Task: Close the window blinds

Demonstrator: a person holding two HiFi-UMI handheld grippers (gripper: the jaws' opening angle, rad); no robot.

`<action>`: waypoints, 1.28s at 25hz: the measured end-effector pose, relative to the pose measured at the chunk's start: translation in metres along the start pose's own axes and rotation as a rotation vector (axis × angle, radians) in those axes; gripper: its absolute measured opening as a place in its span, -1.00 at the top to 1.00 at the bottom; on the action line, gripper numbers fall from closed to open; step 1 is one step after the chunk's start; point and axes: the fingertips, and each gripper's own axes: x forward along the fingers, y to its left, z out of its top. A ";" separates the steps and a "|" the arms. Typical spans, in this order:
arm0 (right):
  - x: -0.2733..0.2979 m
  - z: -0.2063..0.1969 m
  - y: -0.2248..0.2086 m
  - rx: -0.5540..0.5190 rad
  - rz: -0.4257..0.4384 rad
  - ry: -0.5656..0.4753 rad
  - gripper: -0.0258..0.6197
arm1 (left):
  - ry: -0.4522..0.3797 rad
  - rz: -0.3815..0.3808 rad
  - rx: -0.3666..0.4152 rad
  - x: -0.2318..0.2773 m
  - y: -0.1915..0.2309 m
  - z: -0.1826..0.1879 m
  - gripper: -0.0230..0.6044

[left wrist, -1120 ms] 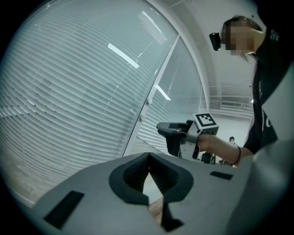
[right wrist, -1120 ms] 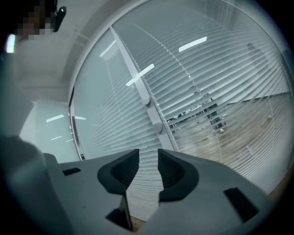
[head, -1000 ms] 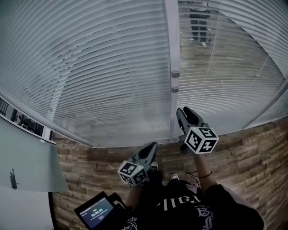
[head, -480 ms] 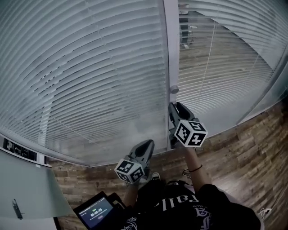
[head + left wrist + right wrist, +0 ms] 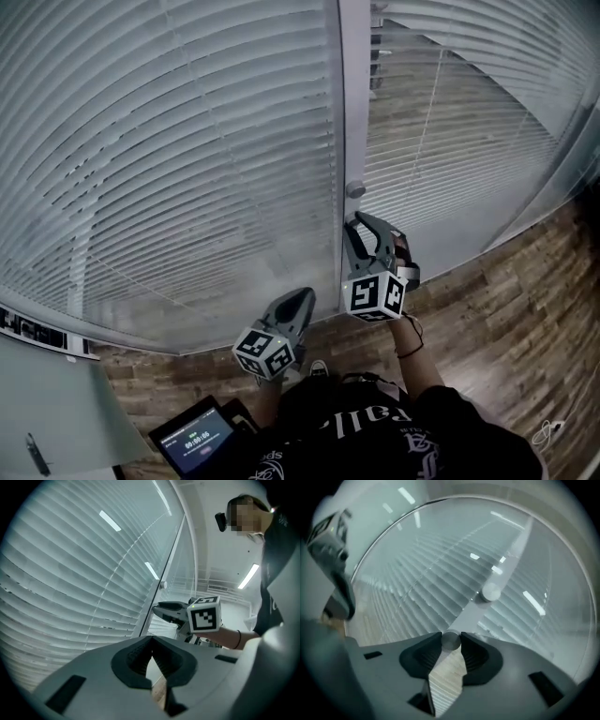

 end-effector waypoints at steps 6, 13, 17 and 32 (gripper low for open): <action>0.000 -0.016 -0.010 1.085 0.087 -0.078 0.50 | 0.008 -0.009 -0.002 0.007 -0.002 0.000 0.91; -0.002 -0.008 -0.007 0.310 -0.010 0.045 0.50 | 0.005 0.027 -0.010 0.000 0.008 0.000 0.91; 0.000 -0.007 -0.002 -0.026 -0.032 0.063 0.50 | 0.002 0.044 -0.014 0.001 0.014 0.000 0.91; -0.002 -0.009 -0.012 0.752 0.059 -0.040 0.50 | 0.016 0.044 -0.018 0.006 0.013 -0.004 0.91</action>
